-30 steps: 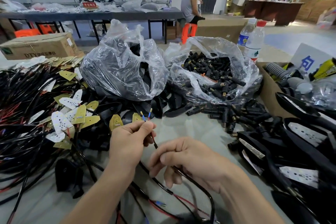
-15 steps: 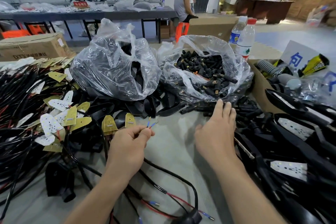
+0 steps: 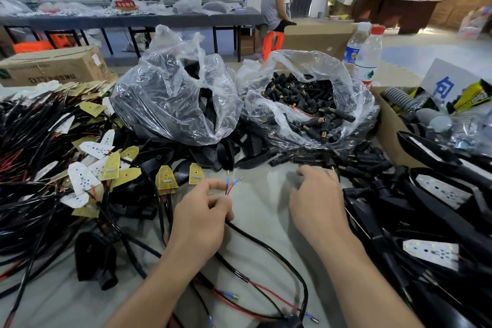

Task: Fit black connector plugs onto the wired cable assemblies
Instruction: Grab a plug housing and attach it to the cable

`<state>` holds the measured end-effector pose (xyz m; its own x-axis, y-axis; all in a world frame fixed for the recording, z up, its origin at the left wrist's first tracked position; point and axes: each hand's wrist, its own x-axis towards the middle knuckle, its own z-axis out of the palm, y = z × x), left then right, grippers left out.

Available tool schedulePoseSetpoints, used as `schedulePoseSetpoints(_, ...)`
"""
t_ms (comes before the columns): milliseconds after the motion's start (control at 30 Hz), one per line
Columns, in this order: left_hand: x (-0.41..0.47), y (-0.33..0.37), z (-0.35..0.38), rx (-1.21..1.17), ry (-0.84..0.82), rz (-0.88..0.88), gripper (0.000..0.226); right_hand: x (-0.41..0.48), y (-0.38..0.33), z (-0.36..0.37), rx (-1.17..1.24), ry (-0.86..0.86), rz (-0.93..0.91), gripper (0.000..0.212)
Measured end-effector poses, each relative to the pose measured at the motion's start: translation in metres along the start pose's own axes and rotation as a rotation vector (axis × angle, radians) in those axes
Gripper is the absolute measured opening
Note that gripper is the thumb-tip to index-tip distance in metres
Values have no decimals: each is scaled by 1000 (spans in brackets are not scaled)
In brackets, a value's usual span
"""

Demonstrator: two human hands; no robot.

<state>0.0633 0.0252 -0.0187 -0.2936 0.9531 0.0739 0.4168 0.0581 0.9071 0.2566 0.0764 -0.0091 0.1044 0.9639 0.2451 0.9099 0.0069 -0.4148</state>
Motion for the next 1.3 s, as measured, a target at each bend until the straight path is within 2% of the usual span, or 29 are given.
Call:
schedulePoseSetpoints(67,0,-1,0,1,9,5,21,-1,2,3,23,-6,-22,29)
schedulePoseSetpoints(233,-3,0,1,27,0,23,20,-7,-8,6,282,-17,-33,25)
schedulePoseSetpoints(333,-4,2,1,65,26,19,17,-10,-10,4,186,-19,16,15)
schedulePoseSetpoints(433,-5,4,0,57,33,10,17,-12,-12,-3,159,-64,72,23)
schedulePoseSetpoints(567,-7,10,-1,55,7,5,17,-13,-8,-7,-47,-94,-6,27)
schedulePoseSetpoints(633,-10,13,-2,68,9,16,23,-13,-7,-9,-56,-91,-10,28)
schedulePoseSetpoints(733,-12,15,-5,138,55,45,25,-18,-14,-8,288,-61,-58,24)
schedulePoseSetpoints(867,-10,14,-7,278,116,187,25,-27,-35,-4,1037,-85,52,22)
schedulePoseSetpoints(933,-11,14,-6,283,100,239,31,-28,-42,-3,1294,-128,124,27)
schedulePoseSetpoints(1067,-16,14,-4,287,105,228,39,-25,-39,-4,1373,-90,224,21)
schedulePoseSetpoints(1167,-17,15,-3,262,122,319,24,-21,-36,-6,1372,-45,258,18)
schedulePoseSetpoints(1300,-17,15,-4,293,112,379,21,-20,-35,-7,1396,-8,283,19)
